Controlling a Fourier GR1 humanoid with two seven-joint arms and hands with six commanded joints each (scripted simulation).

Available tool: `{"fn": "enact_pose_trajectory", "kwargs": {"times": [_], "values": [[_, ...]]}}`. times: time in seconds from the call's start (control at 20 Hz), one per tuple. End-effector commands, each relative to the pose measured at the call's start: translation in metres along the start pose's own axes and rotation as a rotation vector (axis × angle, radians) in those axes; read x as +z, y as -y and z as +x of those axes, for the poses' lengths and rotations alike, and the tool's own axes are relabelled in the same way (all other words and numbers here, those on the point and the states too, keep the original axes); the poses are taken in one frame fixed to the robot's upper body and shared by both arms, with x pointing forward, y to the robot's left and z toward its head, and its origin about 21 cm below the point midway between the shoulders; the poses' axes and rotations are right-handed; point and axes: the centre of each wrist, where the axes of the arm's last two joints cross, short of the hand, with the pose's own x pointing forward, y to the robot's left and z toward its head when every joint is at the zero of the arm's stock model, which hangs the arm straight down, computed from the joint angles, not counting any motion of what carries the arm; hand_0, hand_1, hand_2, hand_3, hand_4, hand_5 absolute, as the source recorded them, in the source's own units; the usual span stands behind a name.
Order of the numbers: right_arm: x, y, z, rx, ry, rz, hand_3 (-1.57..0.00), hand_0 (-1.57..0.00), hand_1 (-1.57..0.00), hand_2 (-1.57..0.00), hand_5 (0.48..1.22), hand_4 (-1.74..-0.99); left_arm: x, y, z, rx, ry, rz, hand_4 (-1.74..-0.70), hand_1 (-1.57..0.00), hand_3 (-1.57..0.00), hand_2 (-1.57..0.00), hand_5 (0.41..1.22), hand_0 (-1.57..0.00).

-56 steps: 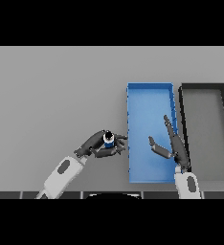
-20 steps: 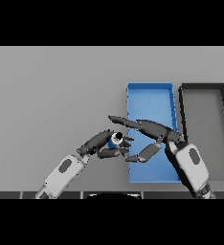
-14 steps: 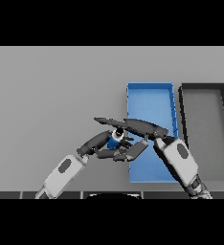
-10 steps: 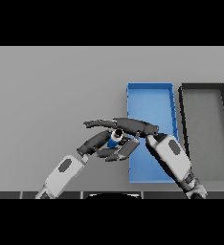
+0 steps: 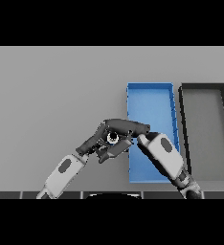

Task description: Pick up the blue pipe and place it into the blue bin.

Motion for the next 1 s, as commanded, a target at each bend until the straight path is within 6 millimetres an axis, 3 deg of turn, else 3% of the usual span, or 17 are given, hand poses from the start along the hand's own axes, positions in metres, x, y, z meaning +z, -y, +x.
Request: {"fn": "enact_pose_trajectory", "kwargs": {"times": [0.0,0.15,0.3,0.35,0.4,0.5,0.65,0.8,0.95], "values": [[0.0032,-0.0012,-0.0017,0.029,0.010,0.007,-1.34,-1.39,-1.39,-1.39,0.982,-1.438,0.0009,-0.0008,0.0013,-0.001,-0.014,0.002,-1.72,-1.56,-1.48,-1.57,1.221,-1.57],[0.0041,-0.0046,-0.0009,0.067,0.014,0.028,-1.45,-1.48,-1.48,-1.48,1.099,-1.445,0.0005,-0.0013,0.0005,-0.012,-0.025,-0.012,-1.73,-1.57,-1.52,-1.57,1.221,-1.57],[0.0038,-0.0029,0.0015,0.020,0.022,0.038,-1.51,-1.52,-1.52,-1.52,1.158,-1.470,0.0007,-0.0029,0.0029,-0.015,-0.020,-0.004,-1.73,-1.57,-1.55,-1.57,1.221,-1.57],[0.0045,-0.0039,0.0021,0.013,0.029,0.035,-1.52,-1.53,-1.53,-1.53,1.171,-1.475,0.0021,-0.0029,0.0037,-0.012,-0.018,-0.009,-1.72,-1.57,-1.44,-1.57,1.221,-1.57],[0.0043,-0.0041,0.0032,0.011,0.034,0.023,-1.53,-1.54,-1.54,-1.54,1.181,-1.478,0.0002,-0.0031,0.0056,-0.033,-0.016,-0.010,-1.66,-1.51,-1.47,-1.46,1.221,-1.57],[0.0031,-0.0055,0.0047,0.022,0.018,0.015,-1.55,-1.55,-1.55,-1.55,1.195,-1.483,0.0053,-0.0060,0.0064,-0.085,-0.033,-0.026,-1.43,-0.99,-0.96,-0.95,1.221,-1.05],[0.0021,-0.0036,0.0047,0.035,-0.012,-0.003,-1.56,-1.56,-1.56,-1.56,1.208,-1.486,0.0030,-0.0097,0.0031,-0.137,-0.045,-0.064,-1.14,-0.51,-0.49,-0.49,1.221,-0.53],[0.0050,-0.0086,0.0054,0.033,0.015,-0.013,-1.56,-1.57,-1.57,-1.57,1.214,-1.488,0.0021,-0.0099,0.0016,-0.195,-0.030,-0.068,-0.95,-0.26,-0.25,-0.25,0.972,-0.27],[0.0063,-0.0076,0.0026,0.030,0.004,-0.026,-1.57,-1.57,-1.57,-1.57,1.218,-1.488,0.0033,-0.0091,-0.0022,-0.173,-0.050,-0.045,-0.88,-0.13,-0.13,-0.13,0.781,-0.14]]}}
